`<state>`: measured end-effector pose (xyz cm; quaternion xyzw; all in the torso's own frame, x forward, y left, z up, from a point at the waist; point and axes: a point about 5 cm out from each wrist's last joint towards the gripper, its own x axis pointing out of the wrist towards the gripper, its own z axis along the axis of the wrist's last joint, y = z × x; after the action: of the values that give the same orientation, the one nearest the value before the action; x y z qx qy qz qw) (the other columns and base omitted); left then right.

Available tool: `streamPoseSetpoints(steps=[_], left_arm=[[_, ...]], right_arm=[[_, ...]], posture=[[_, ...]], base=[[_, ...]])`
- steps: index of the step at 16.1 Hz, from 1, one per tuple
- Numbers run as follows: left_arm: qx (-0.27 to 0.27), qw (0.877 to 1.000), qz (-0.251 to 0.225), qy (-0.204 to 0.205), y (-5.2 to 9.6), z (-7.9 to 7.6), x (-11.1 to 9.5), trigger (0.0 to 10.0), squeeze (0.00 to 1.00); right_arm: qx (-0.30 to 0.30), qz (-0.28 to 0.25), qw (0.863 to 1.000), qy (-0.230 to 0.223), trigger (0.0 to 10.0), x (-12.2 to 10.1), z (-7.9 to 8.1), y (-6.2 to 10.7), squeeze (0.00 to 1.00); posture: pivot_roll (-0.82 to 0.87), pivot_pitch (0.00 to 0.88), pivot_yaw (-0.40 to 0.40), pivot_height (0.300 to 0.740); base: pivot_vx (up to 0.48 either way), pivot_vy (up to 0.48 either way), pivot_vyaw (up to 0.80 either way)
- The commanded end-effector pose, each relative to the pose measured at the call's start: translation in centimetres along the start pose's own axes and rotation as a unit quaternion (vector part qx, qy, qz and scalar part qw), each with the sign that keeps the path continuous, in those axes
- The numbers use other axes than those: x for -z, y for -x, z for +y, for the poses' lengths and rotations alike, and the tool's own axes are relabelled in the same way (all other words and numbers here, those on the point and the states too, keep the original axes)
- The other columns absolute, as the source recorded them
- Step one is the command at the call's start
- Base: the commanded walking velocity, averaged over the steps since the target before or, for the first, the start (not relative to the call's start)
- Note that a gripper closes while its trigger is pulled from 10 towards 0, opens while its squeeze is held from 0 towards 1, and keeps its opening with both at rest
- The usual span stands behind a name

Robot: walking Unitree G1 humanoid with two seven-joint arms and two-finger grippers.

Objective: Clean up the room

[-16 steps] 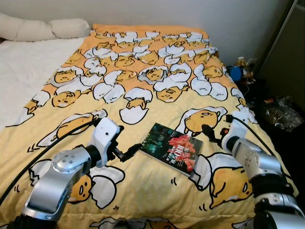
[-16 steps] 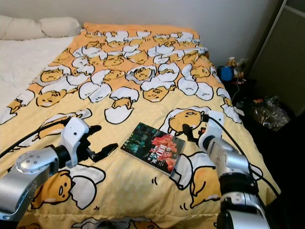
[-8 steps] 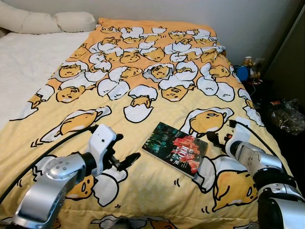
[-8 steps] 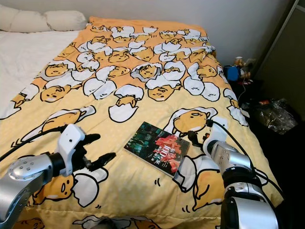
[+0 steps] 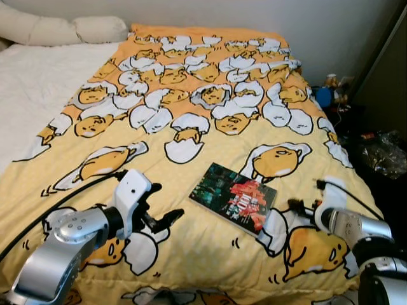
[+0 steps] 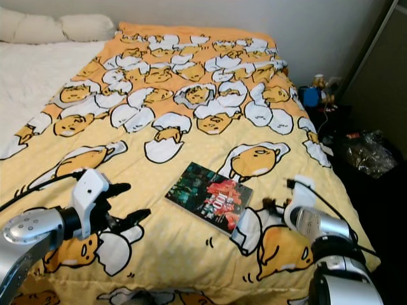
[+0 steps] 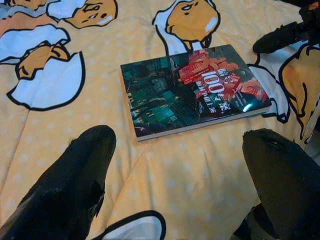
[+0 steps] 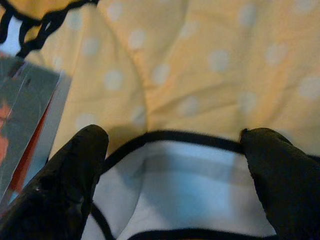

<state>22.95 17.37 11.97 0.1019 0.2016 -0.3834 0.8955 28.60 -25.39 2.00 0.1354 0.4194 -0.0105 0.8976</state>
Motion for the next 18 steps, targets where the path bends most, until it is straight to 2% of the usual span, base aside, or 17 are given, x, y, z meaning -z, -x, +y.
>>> streamPoseSetpoints(steps=[1,3,5,8,10,15,18], left_arm=[[0.002,1.0,0.001,-0.005,0.3,0.0,-0.3,10.0,0.0],[0.003,1.0,0.0,-0.005,0.3,-0.1,-0.4,10.0,0.0],[0.004,1.0,-0.002,-0.003,0.3,-0.2,-0.4,10.0,0.0],[0.006,1.0,-0.004,0.001,0.3,-0.6,-0.4,10.0,0.0],[0.006,1.0,-0.005,0.002,0.3,-0.6,-0.4,10.0,0.0],[0.008,1.0,-0.003,0.003,0.3,-0.4,-0.5,10.0,0.0],[0.024,1.0,0.008,0.002,0.3,-0.4,-0.4,10.0,0.0]], right_arm=[[-0.032,0.007,0.999,-0.025,10.0,-0.4,0.7,0.2,0.0],[-0.07,0.011,0.996,-0.061,10.0,-0.4,1.3,0.3,0.0],[-0.119,0.008,0.986,-0.118,10.0,-0.9,2.2,0.6,0.0],[-0.18,0.019,0.969,-0.17,10.0,-1.0,3.6,0.9,0.0],[-0.199,0.031,0.963,-0.178,10.0,-0.6,4.6,0.5,0.0],[-0.236,0.055,0.942,-0.231,10.0,0.6,6.9,-0.5,0.0],[-0.249,0.06,0.933,-0.251,10.0,1.2,7.6,-0.9,0.0]], posture=[[0.05,0.0,0.029,0.74],[0.05,0.0,0.026,0.74],[0.05,0.0,0.02,0.74],[0.06,0.0,0.012,0.74],[0.06,0.0,0.009,0.74],[0.07,0.0,0.025,0.74],[0.05,0.0,0.051,0.74]], base=[[0.0,0.0,0.0],[0.0,0.0,0.0],[0.0,0.0,0.0],[0.0,0.0,0.0],[0.0,0.0,0.0],[0.0,0.0,0.0],[0.0,0.0,0.0]])
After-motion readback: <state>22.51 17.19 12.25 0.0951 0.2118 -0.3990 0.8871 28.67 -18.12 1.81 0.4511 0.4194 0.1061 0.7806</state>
